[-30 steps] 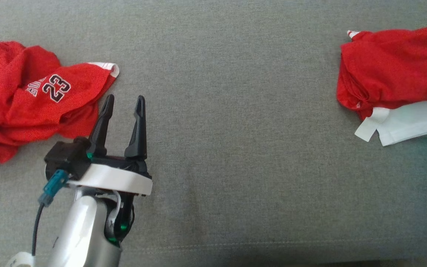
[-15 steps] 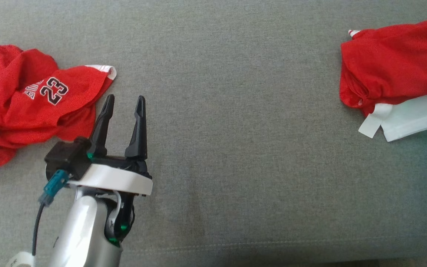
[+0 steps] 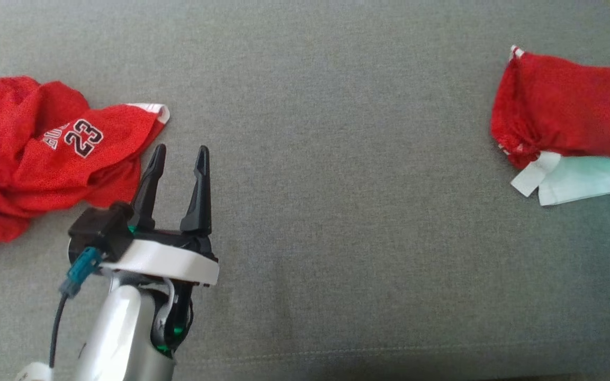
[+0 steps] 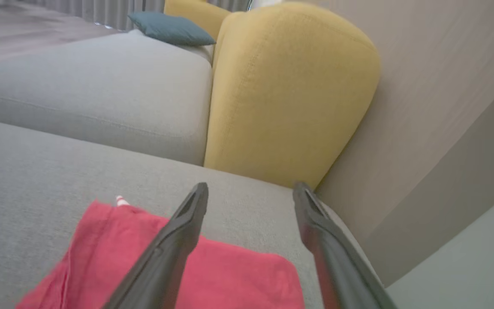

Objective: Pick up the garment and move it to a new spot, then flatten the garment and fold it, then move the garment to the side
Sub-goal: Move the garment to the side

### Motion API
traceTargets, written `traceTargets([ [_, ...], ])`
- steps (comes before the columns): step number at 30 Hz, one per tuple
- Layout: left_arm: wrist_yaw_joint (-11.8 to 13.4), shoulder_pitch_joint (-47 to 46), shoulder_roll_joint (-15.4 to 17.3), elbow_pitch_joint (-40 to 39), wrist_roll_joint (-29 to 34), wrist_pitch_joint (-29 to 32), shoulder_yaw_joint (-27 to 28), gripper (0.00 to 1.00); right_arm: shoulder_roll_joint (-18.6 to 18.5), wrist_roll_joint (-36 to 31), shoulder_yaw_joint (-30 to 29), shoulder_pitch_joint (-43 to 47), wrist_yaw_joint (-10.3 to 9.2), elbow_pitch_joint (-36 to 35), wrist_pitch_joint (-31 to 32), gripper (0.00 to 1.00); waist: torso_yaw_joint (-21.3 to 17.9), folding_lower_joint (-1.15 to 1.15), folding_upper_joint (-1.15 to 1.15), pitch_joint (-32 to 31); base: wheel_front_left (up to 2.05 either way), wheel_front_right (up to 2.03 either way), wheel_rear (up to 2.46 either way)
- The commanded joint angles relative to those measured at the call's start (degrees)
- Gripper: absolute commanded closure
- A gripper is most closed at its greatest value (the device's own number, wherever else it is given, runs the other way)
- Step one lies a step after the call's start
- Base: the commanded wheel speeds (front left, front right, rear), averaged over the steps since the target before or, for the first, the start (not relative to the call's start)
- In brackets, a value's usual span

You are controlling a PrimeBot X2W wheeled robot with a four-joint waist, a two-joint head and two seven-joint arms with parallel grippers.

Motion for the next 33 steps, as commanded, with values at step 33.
traceTargets([
  [33, 2.0, 10.1, 0.5, -3.5, -1.4, -0.3, 2.3, 0.0, 18.6, 11.6, 11.3, 28.1, 0.36, -19.8, -8.6, 0.0, 2.5, 0.0, 0.0, -14.1, 0.0, 0.0, 0.0],
])
